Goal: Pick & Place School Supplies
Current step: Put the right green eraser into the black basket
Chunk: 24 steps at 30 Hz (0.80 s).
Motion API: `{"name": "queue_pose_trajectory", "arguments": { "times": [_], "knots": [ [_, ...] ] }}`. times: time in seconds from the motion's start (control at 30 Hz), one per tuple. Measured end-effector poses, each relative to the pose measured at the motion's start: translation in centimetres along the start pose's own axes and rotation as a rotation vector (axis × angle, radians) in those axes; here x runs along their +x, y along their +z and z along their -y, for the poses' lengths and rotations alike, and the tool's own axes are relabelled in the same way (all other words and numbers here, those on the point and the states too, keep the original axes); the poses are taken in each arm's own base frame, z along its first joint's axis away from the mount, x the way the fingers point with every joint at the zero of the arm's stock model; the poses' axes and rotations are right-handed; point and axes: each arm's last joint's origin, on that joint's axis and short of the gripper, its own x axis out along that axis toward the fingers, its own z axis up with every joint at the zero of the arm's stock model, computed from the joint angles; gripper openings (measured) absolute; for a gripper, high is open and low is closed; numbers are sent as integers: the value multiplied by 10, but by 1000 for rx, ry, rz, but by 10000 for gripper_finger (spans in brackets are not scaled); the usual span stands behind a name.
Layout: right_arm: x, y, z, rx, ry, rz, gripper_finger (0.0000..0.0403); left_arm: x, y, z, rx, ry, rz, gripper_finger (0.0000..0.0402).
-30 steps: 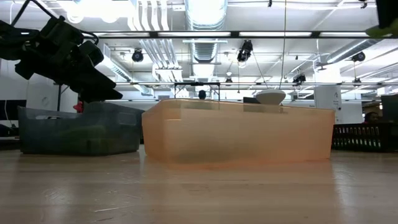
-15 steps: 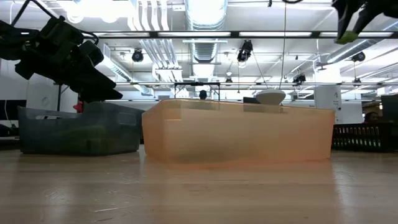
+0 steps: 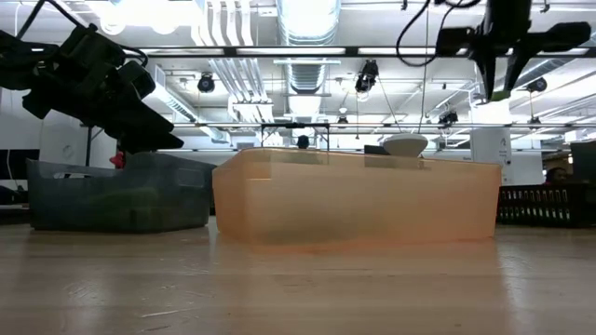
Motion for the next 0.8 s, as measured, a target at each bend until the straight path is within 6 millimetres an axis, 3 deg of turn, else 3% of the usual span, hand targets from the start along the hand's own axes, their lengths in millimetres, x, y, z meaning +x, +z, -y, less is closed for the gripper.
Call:
{"name": "queue_pose_trajectory", "arguments": {
  "times": [0.4,0.8],
  "knots": [
    [44,15,-17,-59,-176,-61,77,0,0,0,0,0,0,259],
    [84,9,10,-15,-116,-126,77,0,0,0,0,0,0,259]
  ]
}}
